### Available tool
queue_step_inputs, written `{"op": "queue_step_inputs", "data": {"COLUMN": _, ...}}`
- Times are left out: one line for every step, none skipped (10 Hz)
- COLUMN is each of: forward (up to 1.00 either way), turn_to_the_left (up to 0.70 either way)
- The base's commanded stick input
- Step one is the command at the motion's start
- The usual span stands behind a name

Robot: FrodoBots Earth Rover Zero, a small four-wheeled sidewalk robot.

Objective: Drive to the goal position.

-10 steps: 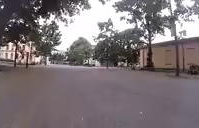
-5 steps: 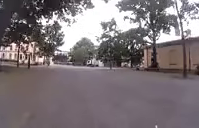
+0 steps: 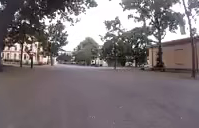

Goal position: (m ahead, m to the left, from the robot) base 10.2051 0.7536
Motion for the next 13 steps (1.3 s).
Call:
{"op": "queue_step_inputs", "data": {"forward": 0.60, "turn_to_the_left": 0.00}}
{"op": "queue_step_inputs", "data": {"forward": 0.60, "turn_to_the_left": 0.00}}
{"op": "queue_step_inputs", "data": {"forward": 0.60, "turn_to_the_left": 0.00}}
{"op": "queue_step_inputs", "data": {"forward": 0.60, "turn_to_the_left": 0.00}}
{"op": "queue_step_inputs", "data": {"forward": 0.60, "turn_to_the_left": 0.04}}
{"op": "queue_step_inputs", "data": {"forward": 0.60, "turn_to_the_left": 0.15}}
{"op": "queue_step_inputs", "data": {"forward": 0.60, "turn_to_the_left": 0.15}}
{"op": "queue_step_inputs", "data": {"forward": 0.60, "turn_to_the_left": 0.15}}
{"op": "queue_step_inputs", "data": {"forward": 0.60, "turn_to_the_left": 0.15}}
{"op": "queue_step_inputs", "data": {"forward": 0.60, "turn_to_the_left": 0.15}}
{"op": "queue_step_inputs", "data": {"forward": 0.60, "turn_to_the_left": 0.15}}
{"op": "queue_step_inputs", "data": {"forward": 0.60, "turn_to_the_left": 0.15}}
{"op": "queue_step_inputs", "data": {"forward": 0.60, "turn_to_the_left": 0.15}}
